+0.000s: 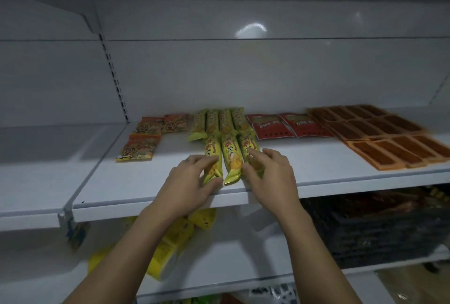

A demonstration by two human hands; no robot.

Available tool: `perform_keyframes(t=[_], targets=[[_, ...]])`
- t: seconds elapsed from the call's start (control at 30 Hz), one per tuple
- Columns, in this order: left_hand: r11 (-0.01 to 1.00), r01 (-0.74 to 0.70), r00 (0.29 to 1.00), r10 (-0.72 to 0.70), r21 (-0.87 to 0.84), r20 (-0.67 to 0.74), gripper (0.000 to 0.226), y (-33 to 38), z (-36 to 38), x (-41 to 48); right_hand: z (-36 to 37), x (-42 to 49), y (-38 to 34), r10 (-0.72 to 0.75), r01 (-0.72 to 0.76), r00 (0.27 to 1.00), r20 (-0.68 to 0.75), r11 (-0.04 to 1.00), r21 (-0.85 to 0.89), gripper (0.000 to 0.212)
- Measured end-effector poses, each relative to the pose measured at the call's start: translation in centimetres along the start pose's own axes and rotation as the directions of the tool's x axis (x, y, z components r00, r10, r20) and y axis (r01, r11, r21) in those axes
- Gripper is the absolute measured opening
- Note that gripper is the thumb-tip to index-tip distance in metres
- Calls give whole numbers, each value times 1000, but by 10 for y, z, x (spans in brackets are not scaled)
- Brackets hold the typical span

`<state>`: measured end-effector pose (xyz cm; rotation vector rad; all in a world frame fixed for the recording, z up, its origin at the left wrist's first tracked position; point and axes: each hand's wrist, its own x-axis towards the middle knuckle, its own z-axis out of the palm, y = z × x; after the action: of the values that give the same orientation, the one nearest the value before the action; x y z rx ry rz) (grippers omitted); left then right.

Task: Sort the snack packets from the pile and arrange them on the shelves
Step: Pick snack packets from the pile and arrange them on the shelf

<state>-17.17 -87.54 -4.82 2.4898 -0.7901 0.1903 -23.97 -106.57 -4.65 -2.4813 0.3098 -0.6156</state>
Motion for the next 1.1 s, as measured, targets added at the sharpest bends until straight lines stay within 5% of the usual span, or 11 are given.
perform_keyframes(t=[0.27, 0.5, 0.77, 1.1], targets=[[998, -51, 999, 51, 29, 14, 62, 4, -4, 2, -6, -2, -17, 26, -24, 1000, 13, 995, -101, 47], [989, -14, 1000, 18, 146, -21, 61, -29, -53, -19, 10, 3, -79, -118, 116, 993, -17, 990, -84, 53], [942, 212, 969, -168, 261, -184, 58, -123, -144, -85, 83, 1, -205, -369, 371, 916, 156, 928, 12, 63], [793, 551, 817, -448, 261, -363, 62, -247, -243, -225, 190, -47, -368, -600, 586, 731, 324, 796, 152, 65]])
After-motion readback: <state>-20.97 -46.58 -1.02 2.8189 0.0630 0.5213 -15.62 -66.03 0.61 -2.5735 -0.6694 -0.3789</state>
